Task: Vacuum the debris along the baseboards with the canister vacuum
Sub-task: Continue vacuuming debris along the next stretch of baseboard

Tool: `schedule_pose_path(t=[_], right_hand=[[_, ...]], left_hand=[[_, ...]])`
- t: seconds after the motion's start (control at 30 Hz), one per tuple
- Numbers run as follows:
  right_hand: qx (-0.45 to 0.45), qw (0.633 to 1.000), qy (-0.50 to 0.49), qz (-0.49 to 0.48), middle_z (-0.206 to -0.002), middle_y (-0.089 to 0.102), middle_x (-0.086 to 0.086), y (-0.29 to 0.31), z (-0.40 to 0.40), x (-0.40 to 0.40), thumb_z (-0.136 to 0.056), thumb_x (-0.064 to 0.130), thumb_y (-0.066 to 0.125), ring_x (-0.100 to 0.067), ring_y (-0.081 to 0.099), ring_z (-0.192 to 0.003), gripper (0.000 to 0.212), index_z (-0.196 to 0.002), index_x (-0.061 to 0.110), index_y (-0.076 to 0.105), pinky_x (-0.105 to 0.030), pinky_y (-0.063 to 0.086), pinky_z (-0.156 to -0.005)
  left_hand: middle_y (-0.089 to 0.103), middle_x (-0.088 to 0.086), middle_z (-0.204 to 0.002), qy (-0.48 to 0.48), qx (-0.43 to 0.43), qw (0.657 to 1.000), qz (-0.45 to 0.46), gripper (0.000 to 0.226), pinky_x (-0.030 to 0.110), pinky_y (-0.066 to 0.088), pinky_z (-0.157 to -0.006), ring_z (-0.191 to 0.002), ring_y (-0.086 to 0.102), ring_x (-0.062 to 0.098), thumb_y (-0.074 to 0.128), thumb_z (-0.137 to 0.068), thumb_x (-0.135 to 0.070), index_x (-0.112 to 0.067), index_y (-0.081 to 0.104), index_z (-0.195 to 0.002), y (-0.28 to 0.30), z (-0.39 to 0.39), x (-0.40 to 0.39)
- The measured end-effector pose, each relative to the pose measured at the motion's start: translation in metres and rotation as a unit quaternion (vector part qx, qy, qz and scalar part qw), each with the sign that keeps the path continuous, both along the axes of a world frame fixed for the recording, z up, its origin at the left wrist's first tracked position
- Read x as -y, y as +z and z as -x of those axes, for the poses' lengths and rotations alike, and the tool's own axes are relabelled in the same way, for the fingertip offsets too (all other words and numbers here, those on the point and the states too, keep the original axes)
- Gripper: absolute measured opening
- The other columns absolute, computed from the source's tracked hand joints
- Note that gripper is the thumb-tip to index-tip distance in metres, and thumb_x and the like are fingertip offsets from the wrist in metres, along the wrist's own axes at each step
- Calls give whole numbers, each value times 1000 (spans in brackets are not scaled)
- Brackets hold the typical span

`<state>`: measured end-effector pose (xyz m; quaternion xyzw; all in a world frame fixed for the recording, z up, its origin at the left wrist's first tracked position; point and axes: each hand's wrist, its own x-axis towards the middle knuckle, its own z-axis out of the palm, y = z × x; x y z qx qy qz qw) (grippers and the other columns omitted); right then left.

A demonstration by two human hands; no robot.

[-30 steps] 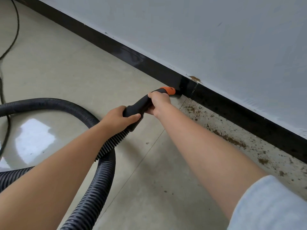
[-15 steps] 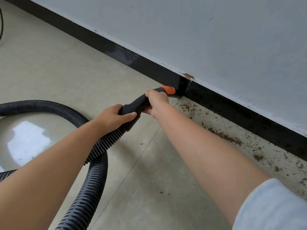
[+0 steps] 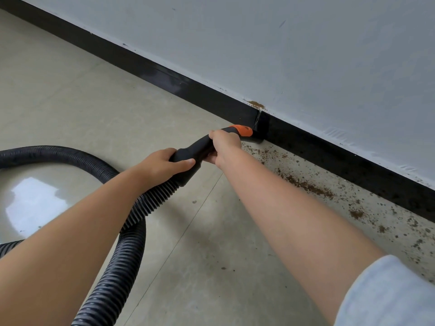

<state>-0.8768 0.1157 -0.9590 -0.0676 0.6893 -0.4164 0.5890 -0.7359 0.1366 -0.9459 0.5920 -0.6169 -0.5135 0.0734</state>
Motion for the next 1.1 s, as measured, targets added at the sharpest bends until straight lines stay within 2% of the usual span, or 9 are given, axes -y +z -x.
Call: schedule_pose_path(t=[0.1,0.27,0.47,0.7,0.83,1.0,1.1], right_hand=[[3,1000,-7,-2,-104,55,-13,0,4,-3,-90,3,53,-33,57,-101,16,-104,7,46,-44,54,-68],[10,1000,-18,-5,-101,53,-12,0,11,-8,-90,4,53,-33,56,-104,17,-104,8,44,-46,55,-77],[16,999,-30,-8,-103,54,-12,1,18,-15,-90,3,52,-33,56,-105,19,-106,8,44,-46,55,-78],[14,999,-46,-14,-101,53,-13,1,33,-25,-90,2,52,-33,56,-105,14,-100,8,44,-44,52,-68],[12,998,-51,-20,-96,52,-13,1,38,-29,-90,2,52,-33,56,-104,13,-98,8,43,-45,52,-68],[4,999,-53,3,-100,51,-12,2,33,-29,-91,2,48,-32,54,-104,13,-102,7,44,-44,51,-70],[-6,999,-19,26,-102,50,-11,5,16,-26,-92,6,48,-32,54,-102,14,-105,8,44,-43,54,-76]], left_hand=[[62,4,-85,-9,2,1000,2,27,27,48,-64,-71,59,17,58,-90,-32,-12,54,-108,0,3,-1],[60,3,-84,-26,13,1000,1,25,25,47,-62,-71,58,16,56,-91,-33,-14,52,-106,1,11,-4],[61,5,-85,-38,11,999,-13,26,25,47,-62,-70,59,17,56,-91,-32,-12,52,-109,4,18,-7],[59,3,-87,-67,30,997,-16,28,22,45,-59,-72,57,14,54,-92,-35,-13,50,-109,5,31,-12],[59,5,-89,-64,19,998,-24,31,24,48,-62,-73,58,16,55,-92,-34,-11,50,-112,2,36,-16],[60,4,-89,-53,10,998,21,29,26,50,-66,-75,59,16,58,-90,-33,-11,52,-108,1,33,-21],[60,-3,-87,-30,19,997,64,31,22,49,-66,-76,58,10,64,-86,-32,-15,51,-109,-1,17,-25]])
